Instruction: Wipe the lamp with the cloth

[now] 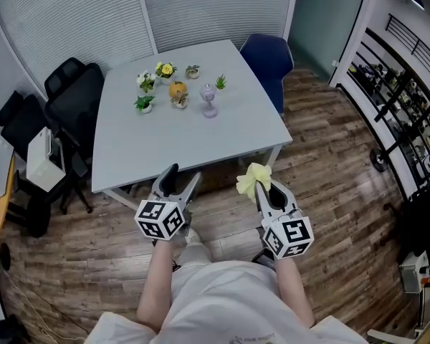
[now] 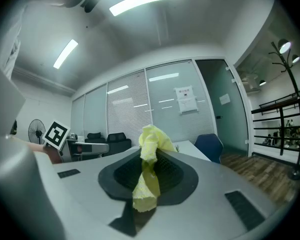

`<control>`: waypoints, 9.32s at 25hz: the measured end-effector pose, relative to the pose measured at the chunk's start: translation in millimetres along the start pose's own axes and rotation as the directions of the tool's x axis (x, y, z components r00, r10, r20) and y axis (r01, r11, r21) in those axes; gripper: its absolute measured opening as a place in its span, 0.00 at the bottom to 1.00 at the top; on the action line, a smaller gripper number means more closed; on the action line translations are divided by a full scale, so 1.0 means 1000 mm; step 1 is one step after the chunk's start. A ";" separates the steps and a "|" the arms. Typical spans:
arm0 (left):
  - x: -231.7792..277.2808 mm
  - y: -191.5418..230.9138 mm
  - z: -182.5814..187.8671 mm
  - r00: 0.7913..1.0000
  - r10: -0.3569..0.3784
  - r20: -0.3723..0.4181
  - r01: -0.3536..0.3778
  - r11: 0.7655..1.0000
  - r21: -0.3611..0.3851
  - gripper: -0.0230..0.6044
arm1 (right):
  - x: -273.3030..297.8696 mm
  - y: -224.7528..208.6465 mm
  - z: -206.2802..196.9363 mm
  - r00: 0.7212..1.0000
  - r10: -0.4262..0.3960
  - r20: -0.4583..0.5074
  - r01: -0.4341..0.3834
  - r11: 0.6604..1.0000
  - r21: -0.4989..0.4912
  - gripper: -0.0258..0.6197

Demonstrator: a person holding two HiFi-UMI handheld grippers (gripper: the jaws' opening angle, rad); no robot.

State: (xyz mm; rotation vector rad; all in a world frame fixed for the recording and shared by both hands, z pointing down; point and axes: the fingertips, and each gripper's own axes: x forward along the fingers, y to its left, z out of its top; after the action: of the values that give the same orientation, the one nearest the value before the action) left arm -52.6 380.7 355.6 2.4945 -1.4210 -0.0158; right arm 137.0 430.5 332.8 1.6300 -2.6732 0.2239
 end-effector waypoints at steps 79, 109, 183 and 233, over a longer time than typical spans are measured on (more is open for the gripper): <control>0.379 0.260 -0.116 0.752 -0.207 -0.626 0.324 0.943 0.077 0.56 | 0.454 -0.168 -0.016 0.952 0.199 -0.234 -0.174 0.977 0.122 0.14; 0.422 0.270 -0.170 0.613 -0.194 -0.766 0.524 0.825 0.211 0.56 | 0.482 -0.172 -0.021 0.930 0.248 -0.272 -0.224 0.968 0.115 0.14; 0.435 0.264 -0.174 0.616 -0.253 -0.746 0.617 0.744 0.257 0.52 | 0.529 -0.132 -0.058 0.831 0.362 -0.422 -0.374 0.926 0.056 0.14; 0.435 0.265 -0.174 0.606 -0.254 -0.754 0.618 0.747 0.244 0.52 | 0.576 -0.128 -0.058 0.751 0.414 -0.515 -0.410 0.903 0.128 0.14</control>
State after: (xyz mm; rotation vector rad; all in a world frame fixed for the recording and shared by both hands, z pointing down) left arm -25.6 -75.8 639.8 2.6959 -0.4671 1.1892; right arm -19.5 -129.6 449.6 0.7711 -2.5192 0.5900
